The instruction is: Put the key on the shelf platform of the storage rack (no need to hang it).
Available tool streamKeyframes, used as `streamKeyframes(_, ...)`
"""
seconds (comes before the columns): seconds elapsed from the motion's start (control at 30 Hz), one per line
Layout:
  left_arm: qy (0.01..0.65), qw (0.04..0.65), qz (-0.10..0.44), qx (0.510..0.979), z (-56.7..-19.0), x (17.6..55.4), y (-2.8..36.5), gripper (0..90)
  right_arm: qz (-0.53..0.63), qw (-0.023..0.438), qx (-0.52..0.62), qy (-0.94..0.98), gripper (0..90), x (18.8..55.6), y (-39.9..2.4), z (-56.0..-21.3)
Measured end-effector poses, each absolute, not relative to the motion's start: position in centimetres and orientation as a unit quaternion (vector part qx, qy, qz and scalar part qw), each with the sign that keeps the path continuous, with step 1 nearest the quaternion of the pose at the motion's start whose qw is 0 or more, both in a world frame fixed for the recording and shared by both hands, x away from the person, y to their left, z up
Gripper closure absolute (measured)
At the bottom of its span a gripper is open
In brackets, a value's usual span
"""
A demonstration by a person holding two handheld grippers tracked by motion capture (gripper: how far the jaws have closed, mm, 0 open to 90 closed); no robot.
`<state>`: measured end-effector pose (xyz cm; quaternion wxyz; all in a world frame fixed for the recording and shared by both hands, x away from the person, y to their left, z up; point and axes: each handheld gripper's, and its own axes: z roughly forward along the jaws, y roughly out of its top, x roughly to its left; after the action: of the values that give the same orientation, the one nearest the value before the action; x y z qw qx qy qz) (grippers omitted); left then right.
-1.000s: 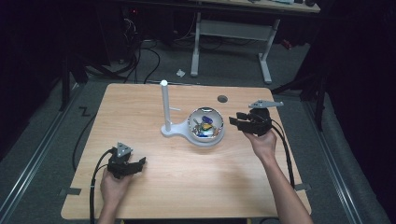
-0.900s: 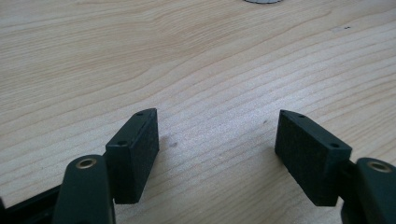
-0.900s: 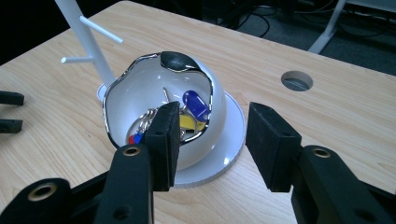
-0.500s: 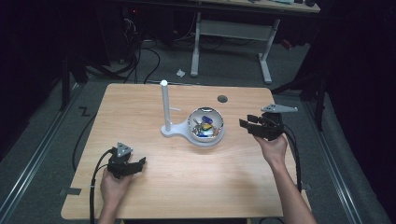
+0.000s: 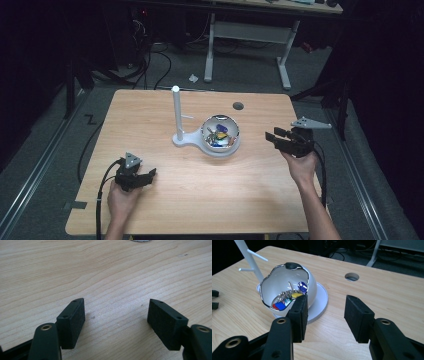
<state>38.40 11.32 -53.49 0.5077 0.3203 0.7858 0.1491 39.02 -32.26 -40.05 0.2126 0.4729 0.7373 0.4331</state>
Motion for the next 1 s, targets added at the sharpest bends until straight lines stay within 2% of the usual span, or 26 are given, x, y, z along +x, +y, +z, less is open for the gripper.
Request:
streamKeyframes(0.47, 0.785, 0.508, 0.15, 0.321, -53.5, 38.4, 11.3, 30.7, 0.444, 0.218, 0.495, 0.715, 53.9, 36.8, -34.3, -41.8)
streamKeyframes(1.0, 0.785, 0.508, 0.15, 0.321, -53.5, 38.4, 11.3, 30.6, 0.454, 0.218, 0.505, 0.701, 52.1, 35.4, -34.5, -44.8)
